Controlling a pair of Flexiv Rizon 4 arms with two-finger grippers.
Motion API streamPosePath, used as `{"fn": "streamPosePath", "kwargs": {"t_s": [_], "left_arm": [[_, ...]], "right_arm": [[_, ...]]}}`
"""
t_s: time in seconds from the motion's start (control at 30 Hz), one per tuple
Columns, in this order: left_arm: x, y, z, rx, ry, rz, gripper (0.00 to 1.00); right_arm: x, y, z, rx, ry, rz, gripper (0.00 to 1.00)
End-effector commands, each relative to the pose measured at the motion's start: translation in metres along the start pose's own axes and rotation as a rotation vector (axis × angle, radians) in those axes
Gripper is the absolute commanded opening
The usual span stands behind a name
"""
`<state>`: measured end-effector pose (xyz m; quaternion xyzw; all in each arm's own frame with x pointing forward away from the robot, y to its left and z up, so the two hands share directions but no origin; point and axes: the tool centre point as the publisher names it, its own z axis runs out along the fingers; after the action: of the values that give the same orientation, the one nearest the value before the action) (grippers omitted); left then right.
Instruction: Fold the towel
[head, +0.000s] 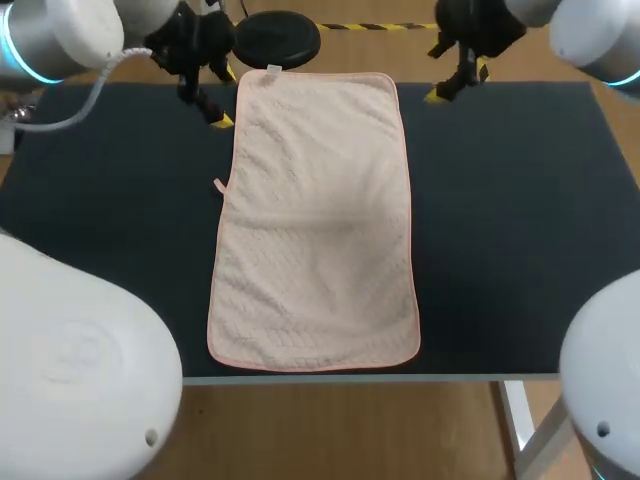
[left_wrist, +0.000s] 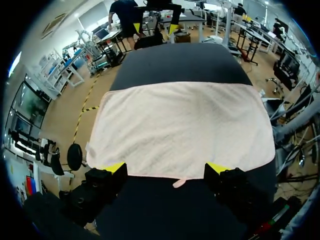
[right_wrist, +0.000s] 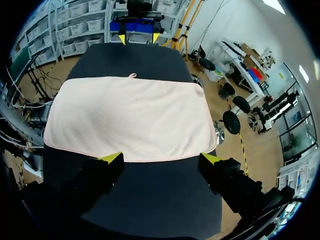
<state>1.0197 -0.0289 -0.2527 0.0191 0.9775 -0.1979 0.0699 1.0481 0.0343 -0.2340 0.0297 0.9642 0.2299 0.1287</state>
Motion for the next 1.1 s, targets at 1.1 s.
{"fn": "streamPosePath", "kwargs": {"t_s": [1.1], "left_arm": [[0.011, -0.001, 0.055, -0.220, 0.192, -0.054, 1.00]], "right_arm": [[0.037, 0.005, 0.060, 0.256, 0.163, -0.115, 1.00]]}}
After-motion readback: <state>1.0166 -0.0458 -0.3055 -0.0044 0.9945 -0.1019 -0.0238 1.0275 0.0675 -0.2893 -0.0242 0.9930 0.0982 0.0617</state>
